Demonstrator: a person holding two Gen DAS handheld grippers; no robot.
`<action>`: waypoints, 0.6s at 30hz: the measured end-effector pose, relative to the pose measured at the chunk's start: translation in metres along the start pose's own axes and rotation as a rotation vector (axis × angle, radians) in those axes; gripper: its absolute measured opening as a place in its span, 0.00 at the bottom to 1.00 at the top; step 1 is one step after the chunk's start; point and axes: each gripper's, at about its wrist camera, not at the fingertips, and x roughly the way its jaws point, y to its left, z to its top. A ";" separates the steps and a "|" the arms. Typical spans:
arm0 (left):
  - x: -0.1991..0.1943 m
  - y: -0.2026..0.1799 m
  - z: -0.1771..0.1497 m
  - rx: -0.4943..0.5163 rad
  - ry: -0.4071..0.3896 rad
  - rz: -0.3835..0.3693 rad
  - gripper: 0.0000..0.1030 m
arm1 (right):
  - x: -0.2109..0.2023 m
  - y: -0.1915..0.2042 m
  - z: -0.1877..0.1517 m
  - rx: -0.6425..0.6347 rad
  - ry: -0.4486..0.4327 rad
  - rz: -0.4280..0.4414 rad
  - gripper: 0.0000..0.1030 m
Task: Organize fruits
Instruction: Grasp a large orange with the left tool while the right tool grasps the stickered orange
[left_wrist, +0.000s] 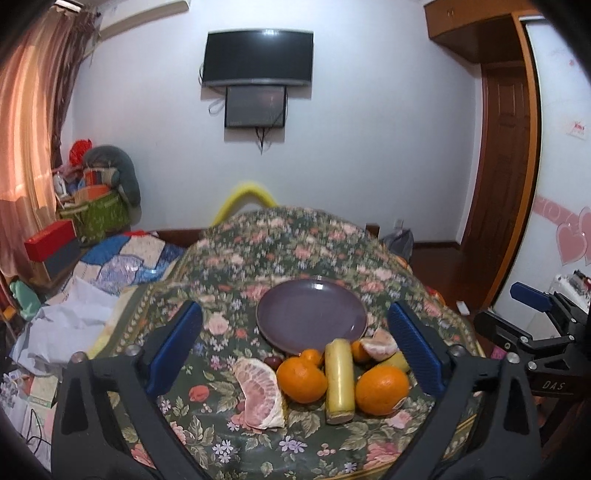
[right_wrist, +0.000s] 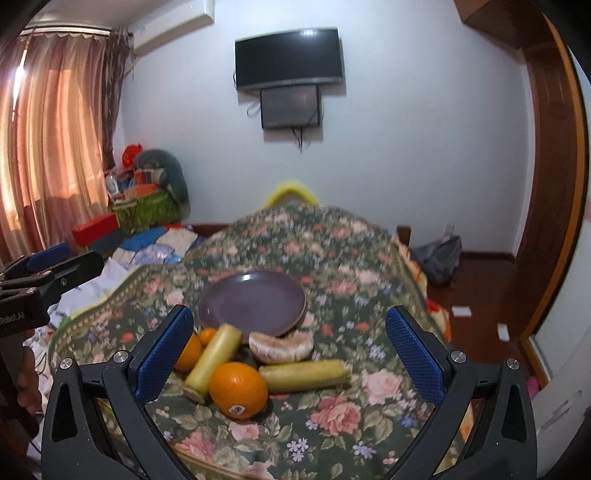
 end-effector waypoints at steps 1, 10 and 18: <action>0.006 0.001 -0.002 0.004 0.019 0.000 0.91 | 0.008 -0.002 -0.004 0.004 0.021 0.003 1.00; 0.057 0.000 -0.028 0.011 0.181 -0.035 0.78 | 0.053 -0.008 -0.029 0.031 0.188 0.053 1.00; 0.083 -0.005 -0.050 0.023 0.286 -0.071 0.55 | 0.077 0.006 -0.047 0.003 0.270 0.108 0.86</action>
